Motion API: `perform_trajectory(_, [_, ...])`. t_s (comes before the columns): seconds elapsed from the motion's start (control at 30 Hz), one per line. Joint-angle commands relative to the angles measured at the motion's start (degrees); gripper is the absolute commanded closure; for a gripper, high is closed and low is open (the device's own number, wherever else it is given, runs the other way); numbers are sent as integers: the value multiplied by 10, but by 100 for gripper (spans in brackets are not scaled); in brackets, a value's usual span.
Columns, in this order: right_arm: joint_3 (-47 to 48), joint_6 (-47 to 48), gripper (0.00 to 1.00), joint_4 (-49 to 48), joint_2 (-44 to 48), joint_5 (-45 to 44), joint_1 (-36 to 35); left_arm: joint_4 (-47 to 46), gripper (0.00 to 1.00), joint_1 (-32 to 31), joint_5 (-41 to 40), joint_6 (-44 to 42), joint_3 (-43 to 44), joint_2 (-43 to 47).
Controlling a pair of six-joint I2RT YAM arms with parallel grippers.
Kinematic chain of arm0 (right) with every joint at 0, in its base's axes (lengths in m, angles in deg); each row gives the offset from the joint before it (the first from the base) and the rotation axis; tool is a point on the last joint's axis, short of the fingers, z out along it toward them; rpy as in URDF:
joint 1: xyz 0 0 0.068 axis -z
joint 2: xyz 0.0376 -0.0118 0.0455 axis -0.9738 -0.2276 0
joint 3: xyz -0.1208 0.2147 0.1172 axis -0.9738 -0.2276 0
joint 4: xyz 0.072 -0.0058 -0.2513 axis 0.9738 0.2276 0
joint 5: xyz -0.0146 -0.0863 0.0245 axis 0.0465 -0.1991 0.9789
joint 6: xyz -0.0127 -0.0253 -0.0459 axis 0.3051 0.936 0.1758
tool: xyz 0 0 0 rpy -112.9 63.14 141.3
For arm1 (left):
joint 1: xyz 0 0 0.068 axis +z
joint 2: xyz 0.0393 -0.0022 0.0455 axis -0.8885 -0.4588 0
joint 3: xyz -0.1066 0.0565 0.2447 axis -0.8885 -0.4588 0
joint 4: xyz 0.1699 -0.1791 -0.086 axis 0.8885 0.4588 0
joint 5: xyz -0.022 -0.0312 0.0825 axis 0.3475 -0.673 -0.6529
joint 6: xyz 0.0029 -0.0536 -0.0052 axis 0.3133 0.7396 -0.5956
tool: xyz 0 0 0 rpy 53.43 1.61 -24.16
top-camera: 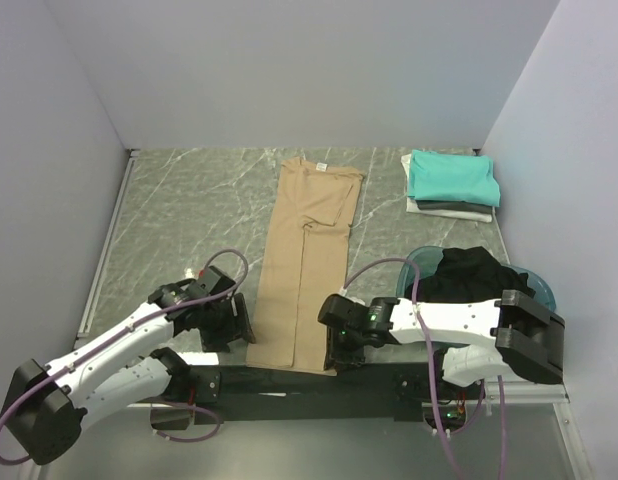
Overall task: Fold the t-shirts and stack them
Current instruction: Fold the tshirt
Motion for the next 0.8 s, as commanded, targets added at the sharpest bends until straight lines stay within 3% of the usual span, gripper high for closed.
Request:
perform_trajectory(0.0, [-15,-22,60,-20,1,-7,-7,-13,27,-13,-4,4,-7,-8])
perform_trajectory(0.5, [-8,-45,60,19,-11,-28,-23,-21,25,-45,0,-8,-11,-14])
perform_trajectory(0.77, [-31,-66,59,-9,2,-29,-23,-24,24,-50,-10,-18,-10,-7])
